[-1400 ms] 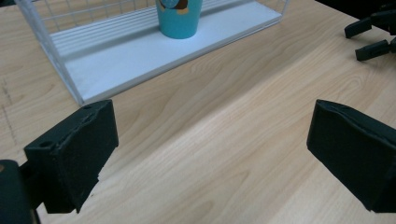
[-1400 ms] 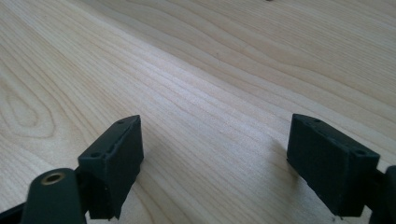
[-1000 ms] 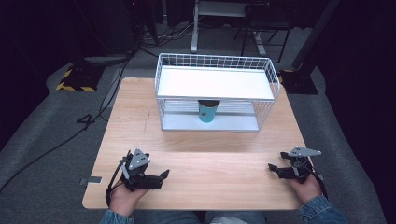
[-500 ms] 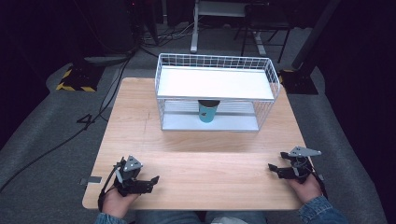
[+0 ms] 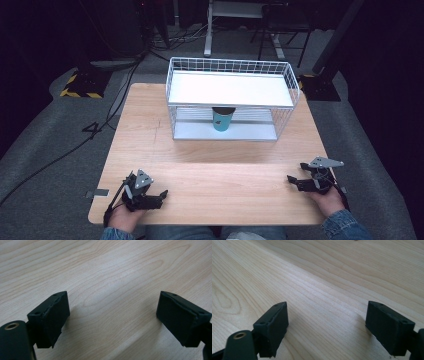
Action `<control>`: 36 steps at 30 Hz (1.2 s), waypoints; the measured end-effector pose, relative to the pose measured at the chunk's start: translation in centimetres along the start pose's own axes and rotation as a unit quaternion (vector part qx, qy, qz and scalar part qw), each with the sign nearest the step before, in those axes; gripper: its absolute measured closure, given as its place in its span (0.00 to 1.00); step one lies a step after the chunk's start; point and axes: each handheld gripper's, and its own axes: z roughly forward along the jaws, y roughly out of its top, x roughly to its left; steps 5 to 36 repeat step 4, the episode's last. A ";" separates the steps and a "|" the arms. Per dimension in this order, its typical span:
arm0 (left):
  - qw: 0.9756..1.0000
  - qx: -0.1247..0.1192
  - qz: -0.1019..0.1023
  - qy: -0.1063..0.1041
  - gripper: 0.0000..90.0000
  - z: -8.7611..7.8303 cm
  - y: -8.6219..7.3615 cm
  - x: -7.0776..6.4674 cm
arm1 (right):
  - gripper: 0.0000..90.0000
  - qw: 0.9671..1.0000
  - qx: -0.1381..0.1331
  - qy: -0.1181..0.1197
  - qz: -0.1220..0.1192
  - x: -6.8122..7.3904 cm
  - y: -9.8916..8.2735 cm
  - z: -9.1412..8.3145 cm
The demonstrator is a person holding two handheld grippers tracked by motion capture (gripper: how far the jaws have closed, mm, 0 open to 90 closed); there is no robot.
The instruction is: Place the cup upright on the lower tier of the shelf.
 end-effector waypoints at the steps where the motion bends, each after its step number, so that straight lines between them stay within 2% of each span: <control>1: 1.000 0.000 0.000 0.000 0.13 0.0 0.0 0.0 | 0.20 1.000 0.000 -0.001 0.000 0.0 0.0 0.0; 4: 1.000 -0.001 -0.001 0.002 0.13 0.0 0.0 0.0 | 0.15 1.000 0.004 -0.015 0.011 0.0 0.0 0.1; 36: 1.000 -0.001 -0.001 0.002 0.13 0.0 0.0 0.0 | 0.15 1.000 0.004 -0.015 0.011 0.0 0.0 0.1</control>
